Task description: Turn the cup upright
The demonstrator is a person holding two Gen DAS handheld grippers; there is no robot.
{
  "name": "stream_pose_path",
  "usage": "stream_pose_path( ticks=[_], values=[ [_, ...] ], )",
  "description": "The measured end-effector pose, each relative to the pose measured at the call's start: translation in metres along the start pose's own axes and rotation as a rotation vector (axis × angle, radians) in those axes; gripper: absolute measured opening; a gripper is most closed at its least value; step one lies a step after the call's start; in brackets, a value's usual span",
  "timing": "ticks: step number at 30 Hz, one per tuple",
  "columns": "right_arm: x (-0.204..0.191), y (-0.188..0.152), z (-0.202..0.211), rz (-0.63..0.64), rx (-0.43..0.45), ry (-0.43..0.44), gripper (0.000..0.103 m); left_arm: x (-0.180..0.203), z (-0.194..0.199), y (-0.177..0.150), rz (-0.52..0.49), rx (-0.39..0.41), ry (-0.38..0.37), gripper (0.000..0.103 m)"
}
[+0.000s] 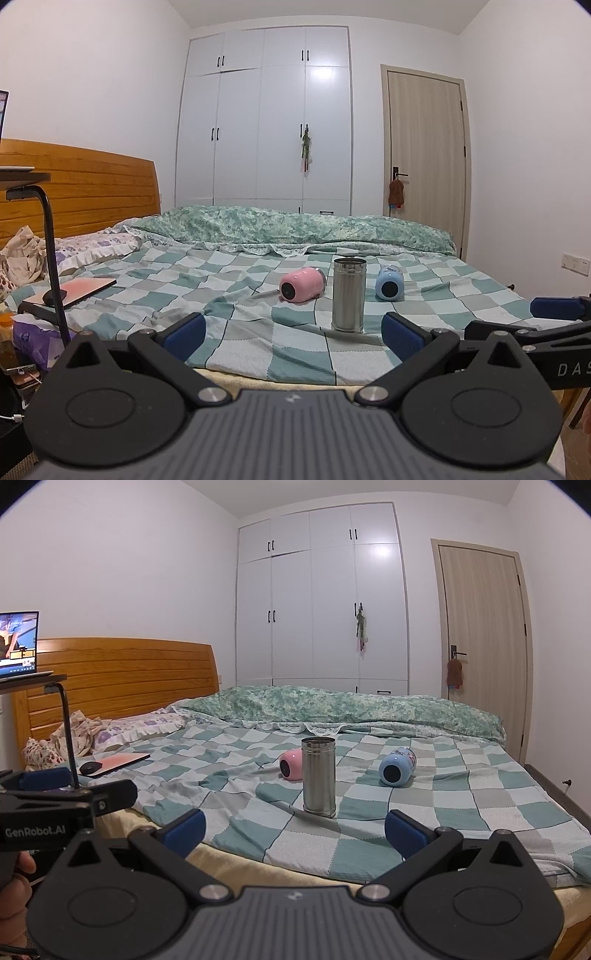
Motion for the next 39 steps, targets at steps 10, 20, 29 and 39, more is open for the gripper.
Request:
stream_pose_path(
  ticks=[10, 20, 29, 39],
  values=[
    [0.0002, 0.0012, 0.0003, 0.003, -0.001, -0.002, 0.103, 0.0031, 0.0001, 0.0008, 0.002, 0.001, 0.007, 0.103],
    [0.0003, 0.0014, -0.0001, 0.002, -0.003, -0.001, 0.103, 0.0053, -0.0005, 0.0006, 0.003, -0.003, 0.007, 0.103],
    [-0.0002, -0.0007, -0.0003, 0.001, -0.011, 0.001, 0.103, 0.0052, -0.0021, -0.0011, 0.01, -0.014, 0.005, 0.103],
    [-0.0005, -0.0017, -0.0012, 0.001, -0.015, 0.002, 0.103, 0.0042, -0.0025, 0.0, 0.017, -0.024, -0.001, 0.103]
  ],
)
Point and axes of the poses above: each gripper's, at about its wrist camera, not at the fingertips, and z roughly against the way its jaws point, x to its right, y to its top, the point moved 3 cm from there along -z, roughly the way its jaws point, and after that the axes turned 2 degrees about z, right-handed, at the moved point
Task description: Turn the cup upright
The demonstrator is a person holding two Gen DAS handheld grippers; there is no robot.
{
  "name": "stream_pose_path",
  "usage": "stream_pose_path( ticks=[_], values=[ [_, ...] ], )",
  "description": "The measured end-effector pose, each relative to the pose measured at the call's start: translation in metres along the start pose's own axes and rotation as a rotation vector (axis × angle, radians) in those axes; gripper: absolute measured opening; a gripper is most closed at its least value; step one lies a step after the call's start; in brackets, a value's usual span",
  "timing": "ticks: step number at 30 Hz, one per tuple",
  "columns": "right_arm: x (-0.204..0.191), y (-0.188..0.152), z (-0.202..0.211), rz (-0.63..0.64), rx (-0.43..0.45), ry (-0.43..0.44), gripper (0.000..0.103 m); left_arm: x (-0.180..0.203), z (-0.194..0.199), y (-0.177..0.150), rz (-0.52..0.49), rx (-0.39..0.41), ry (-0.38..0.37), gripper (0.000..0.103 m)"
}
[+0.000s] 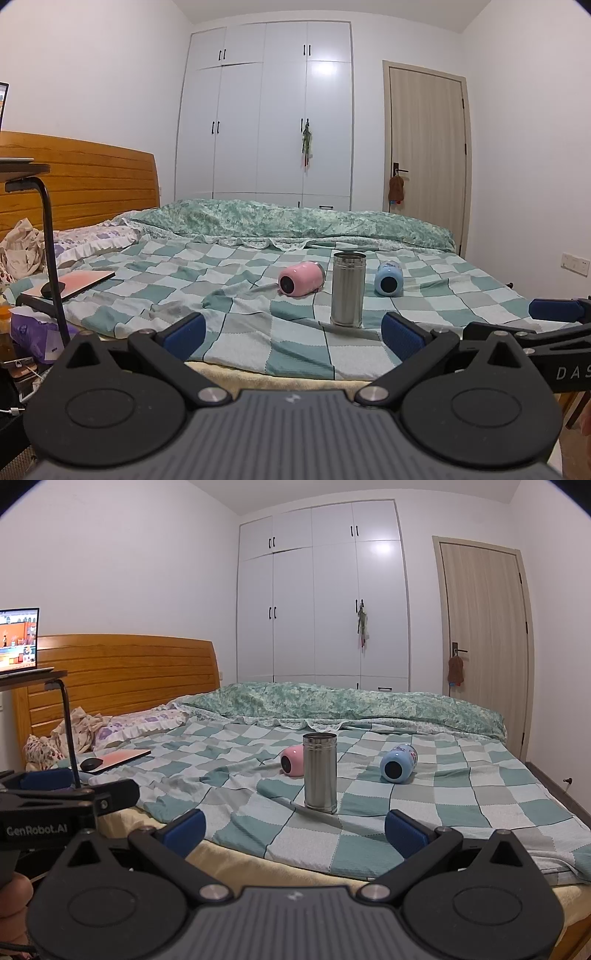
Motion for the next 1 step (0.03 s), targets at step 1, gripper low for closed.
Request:
stream_pose_path(
  ticks=[1],
  values=[
    [0.0, 0.0, -0.0007, 0.0, -0.001, 0.001, 0.103, 0.0001, 0.0, -0.0004, 0.002, 0.0, -0.008, 0.103]
  ],
)
Point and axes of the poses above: each gripper's, at about its wrist camera, not at the fingertips, and z roughly against the way its jaws point, x to its right, y to its top, the point moved 3 cm from there along -z, roughly the way its jaws point, and after that the axes turned 2 degrees about z, right-handed, at the moved point
